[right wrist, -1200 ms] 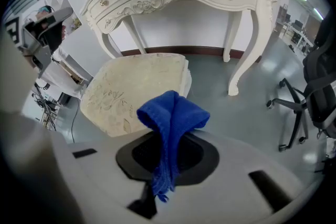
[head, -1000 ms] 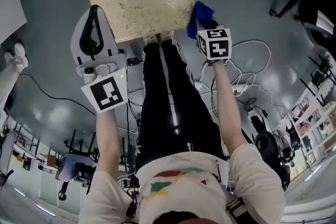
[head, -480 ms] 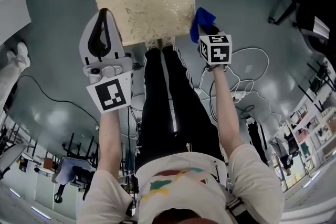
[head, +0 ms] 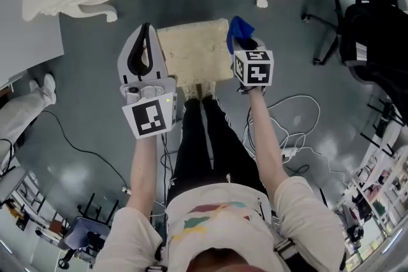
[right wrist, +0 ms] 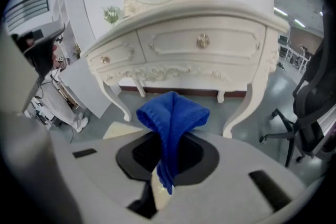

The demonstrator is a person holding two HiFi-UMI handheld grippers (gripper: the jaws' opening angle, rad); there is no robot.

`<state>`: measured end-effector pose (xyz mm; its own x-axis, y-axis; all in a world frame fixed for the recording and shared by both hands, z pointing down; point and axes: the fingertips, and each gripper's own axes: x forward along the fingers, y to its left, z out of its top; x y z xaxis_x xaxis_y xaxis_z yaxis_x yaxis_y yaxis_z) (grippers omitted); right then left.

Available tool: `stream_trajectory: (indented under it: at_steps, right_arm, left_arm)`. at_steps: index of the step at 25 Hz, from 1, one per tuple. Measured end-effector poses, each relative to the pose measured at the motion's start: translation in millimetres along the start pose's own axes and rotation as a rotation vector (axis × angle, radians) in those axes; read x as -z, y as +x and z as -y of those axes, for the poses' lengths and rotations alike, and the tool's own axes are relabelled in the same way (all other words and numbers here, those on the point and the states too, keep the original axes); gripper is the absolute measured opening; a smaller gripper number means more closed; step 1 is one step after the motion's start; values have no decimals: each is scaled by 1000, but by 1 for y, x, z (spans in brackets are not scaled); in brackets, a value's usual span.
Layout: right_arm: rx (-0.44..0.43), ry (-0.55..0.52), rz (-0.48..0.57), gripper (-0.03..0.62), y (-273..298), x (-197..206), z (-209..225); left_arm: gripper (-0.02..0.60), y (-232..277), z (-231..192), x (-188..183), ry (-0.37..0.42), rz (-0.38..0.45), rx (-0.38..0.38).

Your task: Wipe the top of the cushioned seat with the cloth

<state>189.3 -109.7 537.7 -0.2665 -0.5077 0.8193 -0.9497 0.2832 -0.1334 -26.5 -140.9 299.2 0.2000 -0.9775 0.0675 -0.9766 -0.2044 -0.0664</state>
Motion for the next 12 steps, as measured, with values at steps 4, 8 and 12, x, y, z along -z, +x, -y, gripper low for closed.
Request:
stream_trajectory:
  at_steps: [4, 8, 12]
  right_arm:
    - [-20, -42, 165, 34, -52, -94, -19]
    - [-1, -136, 351, 34, -131, -181, -50]
    - [18, -184, 514, 34, -226, -225, -81]
  left_arm:
    - [6, 11, 1, -79, -5, 72, -37]
    - [6, 3, -8, -154, -50, 130, -72]
    - [6, -23, -7, -203, -71, 133, -67]
